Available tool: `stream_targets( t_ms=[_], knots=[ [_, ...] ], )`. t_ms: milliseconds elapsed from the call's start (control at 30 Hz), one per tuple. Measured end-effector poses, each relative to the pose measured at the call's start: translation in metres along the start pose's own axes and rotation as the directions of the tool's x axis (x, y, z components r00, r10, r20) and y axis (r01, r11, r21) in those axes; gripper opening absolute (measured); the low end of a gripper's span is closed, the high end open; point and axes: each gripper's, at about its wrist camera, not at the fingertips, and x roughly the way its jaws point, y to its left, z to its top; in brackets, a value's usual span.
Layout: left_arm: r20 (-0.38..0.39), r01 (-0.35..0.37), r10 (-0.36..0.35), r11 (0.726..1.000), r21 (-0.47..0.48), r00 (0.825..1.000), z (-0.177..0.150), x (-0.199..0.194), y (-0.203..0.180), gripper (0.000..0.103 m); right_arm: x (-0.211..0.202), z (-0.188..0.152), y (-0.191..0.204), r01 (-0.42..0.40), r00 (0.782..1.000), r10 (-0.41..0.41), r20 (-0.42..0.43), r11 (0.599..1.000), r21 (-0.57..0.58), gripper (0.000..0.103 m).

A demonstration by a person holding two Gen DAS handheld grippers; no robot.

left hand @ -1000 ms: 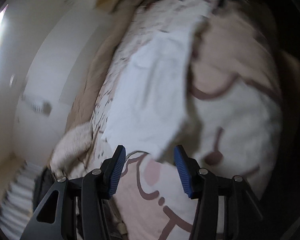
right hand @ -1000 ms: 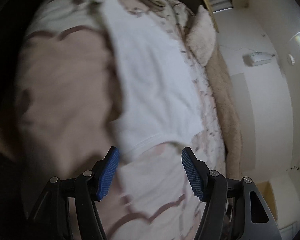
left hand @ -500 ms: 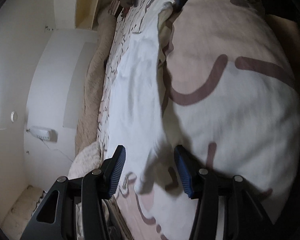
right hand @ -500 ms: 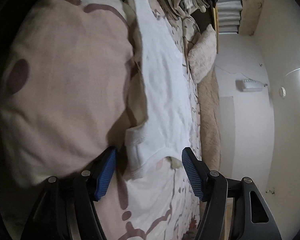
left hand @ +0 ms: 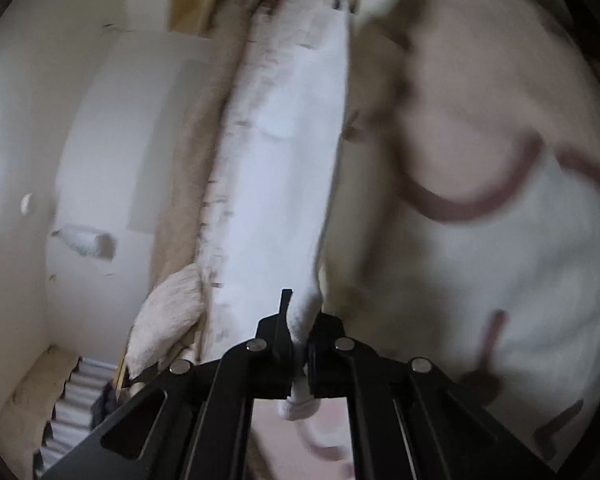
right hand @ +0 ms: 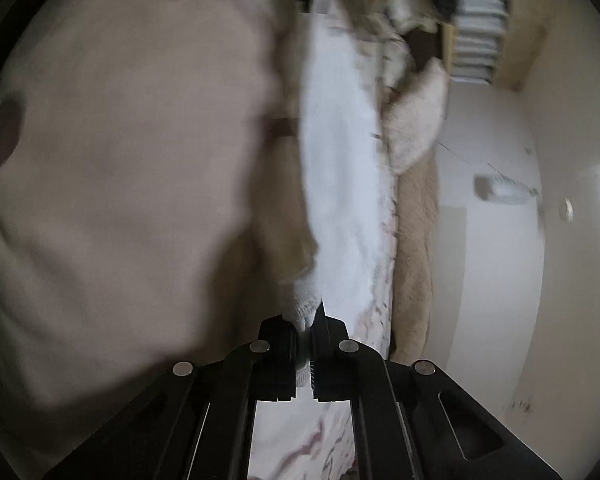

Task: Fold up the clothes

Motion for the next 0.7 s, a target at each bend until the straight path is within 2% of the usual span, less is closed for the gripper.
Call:
stream_targets(
  t_ms=[133, 233, 333, 433, 500, 600, 667, 700],
  knots=[
    [0.046, -0.063, 0.064, 0.997, -0.034, 0.997, 0.01, -0.03, 0.04, 0.005, -0.017, -0.006, -0.051, 0.003, 1.0, -0.003, 0.007, 0.997, 0.075, 0.004],
    [0.065, -0.068, 0.072, 0.996, -0.053, 0.995, 0.011, -0.053, 0.053, 0.005, -0.038, -0.009, -0.076, 0.001, 1.0, -0.002, 0.017, 0.998, 0.066, 0.004],
    [0.079, -0.031, 0.035, 0.998, -0.048, 0.996, 0.016, -0.082, 0.053, 0.005, -0.065, -0.012, -0.078, -0.019, 1.0, 0.018, 0.023, 0.999, 0.037, 0.004],
    [0.092, 0.052, -0.049, 0.998, -0.036, 0.995, 0.011, -0.107, 0.042, 0.005, -0.089, -0.015, -0.068, -0.087, 0.996, 0.087, 0.024, 0.995, 0.038, 0.004],
    [0.084, 0.136, -0.132, 0.99, -0.042, 0.988, 0.01, -0.122, 0.031, 0.005, -0.104, -0.017, -0.057, -0.14, 0.99, 0.139, 0.031, 0.99, 0.034, 0.004],
    [0.062, 0.279, -0.273, 0.955, -0.102, 0.96, 0.008, -0.135, 0.015, 0.005, -0.125, -0.022, -0.033, -0.224, 0.974, 0.224, 0.03, 0.974, 0.02, 0.004],
    [0.054, 0.344, -0.34, 0.931, -0.118, 0.939, 0.009, -0.139, 0.0, 0.005, -0.132, -0.023, -0.019, -0.278, 0.96, 0.278, 0.029, 0.96, 0.015, 0.004],
    [0.051, 0.356, -0.352, 0.928, -0.112, 0.934, 0.01, -0.137, -0.004, 0.005, -0.133, -0.024, -0.011, -0.293, 0.956, 0.293, 0.03, 0.956, 0.0, 0.004]
  ],
)
